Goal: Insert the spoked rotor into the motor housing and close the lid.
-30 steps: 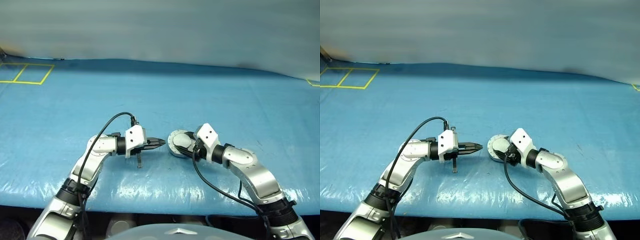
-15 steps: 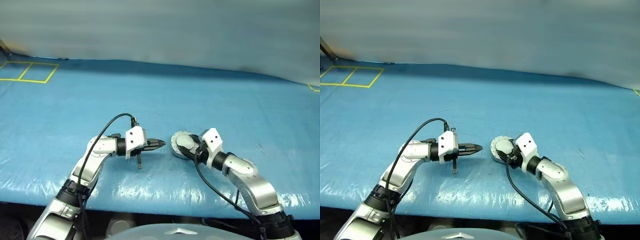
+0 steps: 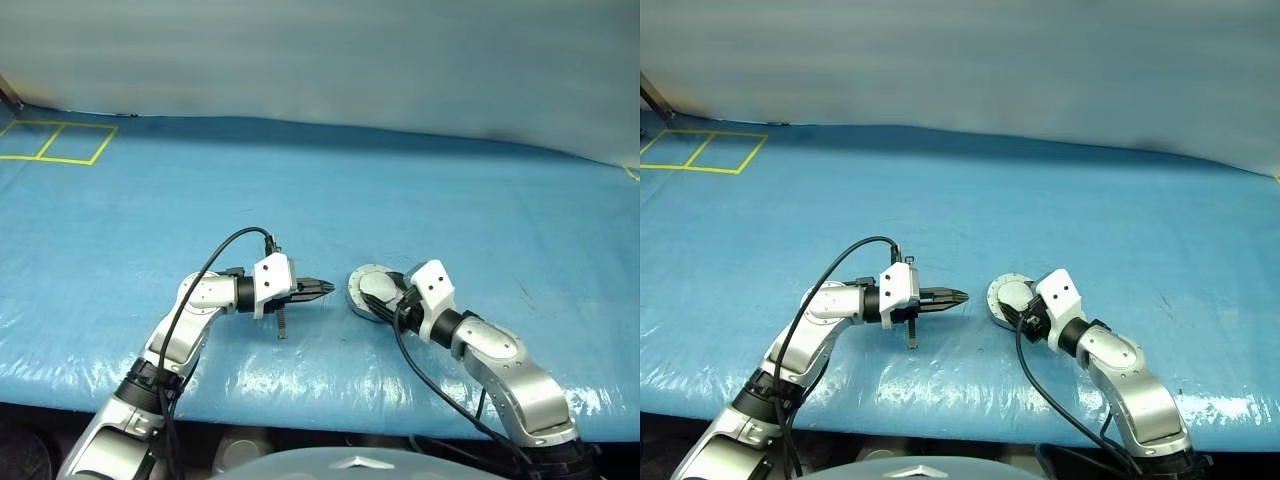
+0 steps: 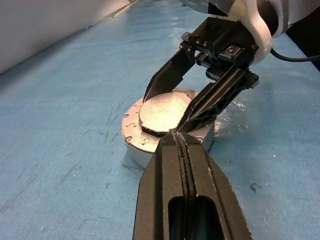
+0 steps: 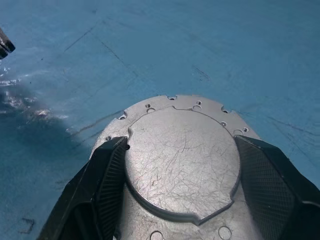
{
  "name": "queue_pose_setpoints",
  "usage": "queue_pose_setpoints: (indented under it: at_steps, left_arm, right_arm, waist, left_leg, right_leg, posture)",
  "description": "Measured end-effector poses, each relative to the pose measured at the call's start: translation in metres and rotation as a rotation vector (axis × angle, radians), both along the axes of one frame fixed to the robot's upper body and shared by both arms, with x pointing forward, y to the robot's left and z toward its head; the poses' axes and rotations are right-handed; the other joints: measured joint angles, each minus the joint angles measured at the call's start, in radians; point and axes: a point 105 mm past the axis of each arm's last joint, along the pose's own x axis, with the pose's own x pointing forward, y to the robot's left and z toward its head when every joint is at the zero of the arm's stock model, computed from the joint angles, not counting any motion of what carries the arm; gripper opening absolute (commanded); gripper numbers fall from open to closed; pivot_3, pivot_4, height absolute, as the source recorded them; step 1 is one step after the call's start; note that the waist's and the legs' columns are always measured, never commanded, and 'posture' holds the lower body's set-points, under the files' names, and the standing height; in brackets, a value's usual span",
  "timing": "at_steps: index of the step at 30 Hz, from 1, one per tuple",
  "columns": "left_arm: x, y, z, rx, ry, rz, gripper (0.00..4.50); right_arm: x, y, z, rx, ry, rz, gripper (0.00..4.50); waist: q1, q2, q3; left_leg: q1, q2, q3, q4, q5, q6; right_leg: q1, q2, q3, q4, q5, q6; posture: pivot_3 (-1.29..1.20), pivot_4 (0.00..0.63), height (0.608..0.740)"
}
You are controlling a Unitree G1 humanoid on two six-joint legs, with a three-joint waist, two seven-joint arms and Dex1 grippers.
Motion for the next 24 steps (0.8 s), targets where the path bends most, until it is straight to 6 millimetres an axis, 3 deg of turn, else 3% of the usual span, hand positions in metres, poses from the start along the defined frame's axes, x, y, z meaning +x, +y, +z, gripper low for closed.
queue_pose_setpoints:
  at_steps: [3, 7, 12, 15, 24]
  left_arm:
    - [0.0, 0.0, 0.0, 0.0, 0.0, 0.0, 0.0]
    - [0.001, -0.002, 0.002, -0.004, -0.008, -0.003, 0.0]
    - [0.001, -0.002, 0.002, -0.005, -0.008, -0.003, 0.0]
    - [0.001, -0.002, 0.002, -0.006, -0.008, -0.003, 0.0]
    - [0.001, -0.003, 0.002, -0.005, -0.01, -0.002, 0.0]
  right_arm:
    - [-0.003, 0.005, 0.016, 0.112, 0.006, 0.023, 3.03]
    - [-0.006, 0.01, 0.026, 0.121, -0.004, 0.073, 3.03]
    - [-0.004, 0.004, 0.023, -0.004, -0.017, 0.095, 3.03]
    - [-0.003, -0.005, 0.01, -0.067, 0.023, 0.081, 3.03]
    - [0.001, -0.008, 0.003, -0.076, 0.034, 0.084, 3.03]
  waist:
    - [-0.008, 0.002, 0.003]
    - [-0.017, 0.004, 0.003]
    - [-0.016, 0.003, 0.003]
    - [-0.013, 0.003, 0.003]
    - [-0.016, 0.003, 0.003]
  left_leg:
    - [-0.007, 0.0, 0.001, 0.0, 0.0, 0.0]
    - [-0.012, 0.001, 0.0, 0.0, 0.0, 0.0]
    - [-0.013, 0.0, -0.001, 0.0, 0.0, 0.0]
    - [-0.013, 0.0, 0.0, 0.0, 0.0, 0.0]
    - [-0.011, 0.0, 0.0, 0.003, 0.0, 0.0]
  right_leg:
    - [-0.008, 0.001, 0.001, 0.002, 0.0, 0.0]
    - [-0.014, 0.002, 0.0, 0.002, 0.002, 0.003]
    - [-0.013, 0.001, -0.001, 0.001, 0.003, 0.005]
    - [-0.014, 0.001, -0.001, 0.001, 0.001, 0.001]
    - [-0.011, 0.001, 0.0, 0.002, 0.001, 0.001]
  posture:
    - [0.0, 0.15, 0.74]
    - [0.0, 0.15, 0.74]
    - [0.0, 0.15, 0.74]
    - [0.0, 0.15, 0.74]
    - [0.0, 0.15, 0.74]
